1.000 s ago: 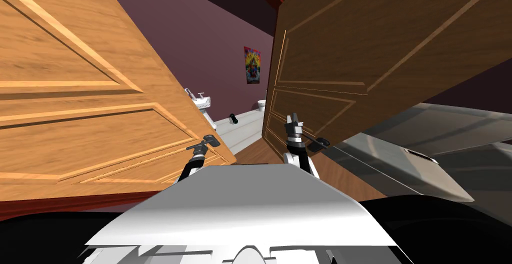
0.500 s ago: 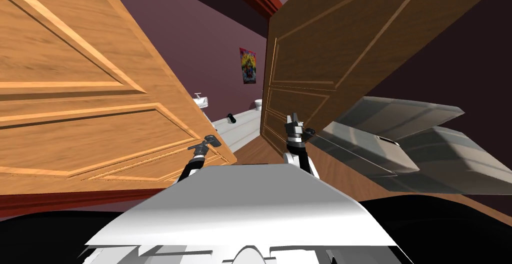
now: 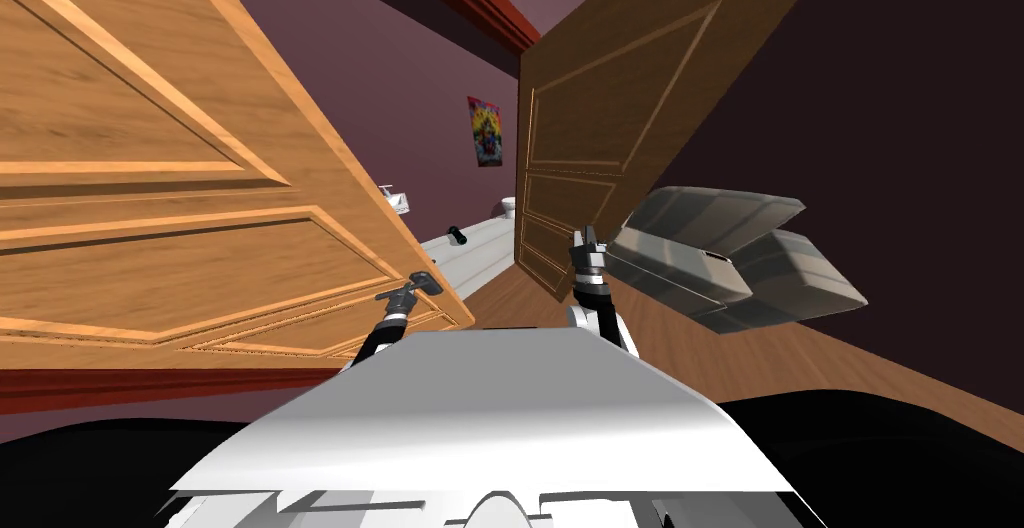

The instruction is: Pull the door open

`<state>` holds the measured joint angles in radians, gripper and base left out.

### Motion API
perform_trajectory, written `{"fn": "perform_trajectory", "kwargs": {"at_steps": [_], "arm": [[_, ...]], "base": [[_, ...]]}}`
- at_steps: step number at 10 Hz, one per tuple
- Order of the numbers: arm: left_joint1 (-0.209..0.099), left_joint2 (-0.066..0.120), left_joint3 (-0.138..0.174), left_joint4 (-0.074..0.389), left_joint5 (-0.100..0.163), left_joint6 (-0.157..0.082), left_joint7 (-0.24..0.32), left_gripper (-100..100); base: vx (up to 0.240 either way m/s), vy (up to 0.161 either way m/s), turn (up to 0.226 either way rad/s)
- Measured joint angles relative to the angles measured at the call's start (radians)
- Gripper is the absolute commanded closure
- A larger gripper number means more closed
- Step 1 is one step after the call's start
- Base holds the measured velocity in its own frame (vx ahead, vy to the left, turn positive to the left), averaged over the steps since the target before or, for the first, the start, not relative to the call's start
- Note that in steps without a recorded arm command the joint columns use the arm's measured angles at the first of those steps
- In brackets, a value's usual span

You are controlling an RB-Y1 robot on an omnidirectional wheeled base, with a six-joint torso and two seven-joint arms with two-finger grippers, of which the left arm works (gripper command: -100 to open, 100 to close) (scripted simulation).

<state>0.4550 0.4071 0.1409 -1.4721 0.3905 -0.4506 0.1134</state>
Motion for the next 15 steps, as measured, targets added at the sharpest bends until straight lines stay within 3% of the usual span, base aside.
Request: {"fn": "perform_trajectory", "kwargs": {"at_steps": [5, 12, 15], "arm": [[0.037, 0.033, -0.035, -0.009, 0.002, -0.032, 0.025, 100], [0.096, 0.103, -0.090, -0.016, 0.008, -0.111, 0.074, 100], [0.108, 0.115, -0.100, -0.012, 0.008, -0.128, 0.082, 100]], "base": [[-0.186, 0.028, -0.120], [-0.208, 0.026, -0.132], [-0.177, 0.021, -0.136]]}}
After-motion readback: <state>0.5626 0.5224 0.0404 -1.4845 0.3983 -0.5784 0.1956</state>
